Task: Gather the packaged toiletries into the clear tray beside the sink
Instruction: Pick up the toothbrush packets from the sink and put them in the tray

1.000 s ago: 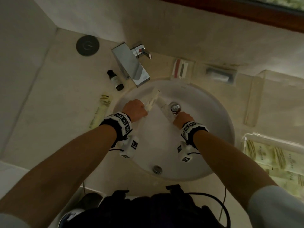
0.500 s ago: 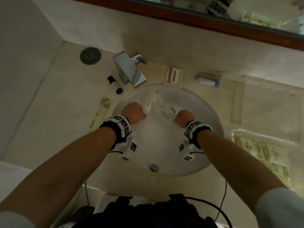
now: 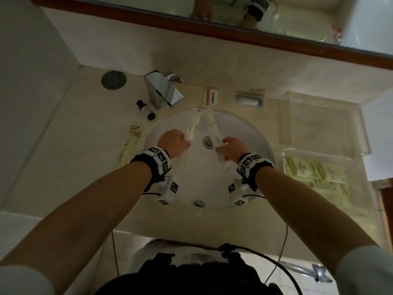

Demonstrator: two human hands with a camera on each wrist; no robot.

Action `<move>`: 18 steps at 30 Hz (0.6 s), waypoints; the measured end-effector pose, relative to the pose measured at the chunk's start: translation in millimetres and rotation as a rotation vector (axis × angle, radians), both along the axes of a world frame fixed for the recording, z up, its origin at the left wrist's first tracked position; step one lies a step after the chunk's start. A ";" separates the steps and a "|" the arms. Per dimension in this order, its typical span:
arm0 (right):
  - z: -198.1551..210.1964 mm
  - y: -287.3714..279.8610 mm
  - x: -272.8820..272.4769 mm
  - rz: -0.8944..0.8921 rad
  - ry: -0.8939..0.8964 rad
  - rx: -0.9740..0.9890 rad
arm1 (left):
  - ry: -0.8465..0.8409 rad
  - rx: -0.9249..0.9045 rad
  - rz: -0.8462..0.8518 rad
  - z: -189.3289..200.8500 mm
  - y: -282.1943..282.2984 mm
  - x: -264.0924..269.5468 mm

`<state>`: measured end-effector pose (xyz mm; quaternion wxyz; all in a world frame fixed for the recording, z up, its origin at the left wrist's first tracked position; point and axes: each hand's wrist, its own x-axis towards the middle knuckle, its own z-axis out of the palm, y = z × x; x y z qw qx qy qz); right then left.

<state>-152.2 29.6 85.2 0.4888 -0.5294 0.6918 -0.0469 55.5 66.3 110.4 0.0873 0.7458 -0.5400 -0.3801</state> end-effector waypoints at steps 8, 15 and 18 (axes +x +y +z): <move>15.2 24.8 0.8 -0.082 -0.017 -0.092 | 0.066 -0.102 -0.061 10.7 11.1 0.4; 33.9 27.9 -30.1 -0.116 0.015 -0.173 | 0.074 -0.167 -0.084 22.5 10.6 -20.3; 44.4 27.1 -52.6 -0.145 0.014 -0.216 | 0.069 -0.191 -0.098 28.8 8.0 -38.7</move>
